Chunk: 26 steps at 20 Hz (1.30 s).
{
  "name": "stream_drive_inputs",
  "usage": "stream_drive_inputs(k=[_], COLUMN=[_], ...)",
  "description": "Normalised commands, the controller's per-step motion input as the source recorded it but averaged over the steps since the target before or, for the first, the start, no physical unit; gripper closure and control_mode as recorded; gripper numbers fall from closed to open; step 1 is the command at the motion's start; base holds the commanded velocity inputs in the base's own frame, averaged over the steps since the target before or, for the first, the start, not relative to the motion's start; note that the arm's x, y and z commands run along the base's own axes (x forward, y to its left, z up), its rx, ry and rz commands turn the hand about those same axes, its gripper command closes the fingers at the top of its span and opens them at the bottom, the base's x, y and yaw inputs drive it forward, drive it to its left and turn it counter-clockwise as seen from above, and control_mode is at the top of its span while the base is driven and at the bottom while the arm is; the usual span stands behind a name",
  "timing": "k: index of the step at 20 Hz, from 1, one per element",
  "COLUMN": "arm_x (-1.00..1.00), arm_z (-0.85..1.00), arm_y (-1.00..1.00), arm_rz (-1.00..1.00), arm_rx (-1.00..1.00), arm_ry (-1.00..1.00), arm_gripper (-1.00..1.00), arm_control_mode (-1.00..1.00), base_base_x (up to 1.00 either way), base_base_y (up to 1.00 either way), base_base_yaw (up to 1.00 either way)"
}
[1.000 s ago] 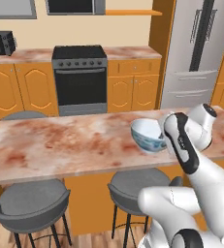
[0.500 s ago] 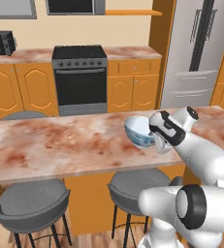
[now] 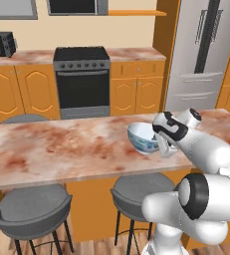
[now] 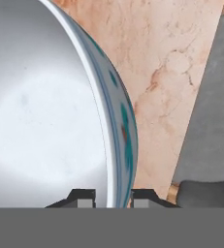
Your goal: Pick up the bowls from the cabinet and place each bowl in front of a stool on the dining counter.
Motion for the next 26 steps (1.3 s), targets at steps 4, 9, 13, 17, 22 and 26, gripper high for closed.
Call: stream_drive_inputs(k=[4,9,13,17,22,26], arm_x=[0.01,0.22,0.34,0.34,0.20,0.00], arm_z=[-0.30,-0.11,-0.02,-0.10,-0.12,0.00], arm_y=[0.07,0.13,0.16,0.15,0.13,0.01], arm_rz=[0.00,0.00,0.00,0.00,0.00,0.00], arm_rx=[0.00,0.00,0.00,0.00,0.00,0.00], arm_ry=[-0.08,-0.01,0.00,0.00,0.00,0.00], arm_gripper=[1.00,1.00,1.00,1.00,1.00,-1.00], arm_control_mode=[-1.00,-1.00,-1.00,-1.00,-1.00,-1.00], base_base_x=[0.00,0.00,0.00,0.00,0.00,0.00], base_base_y=[0.00,0.00,0.00,0.00,0.00,0.00], base_base_yaw=[0.00,0.00,0.00,0.00,0.00,0.00])
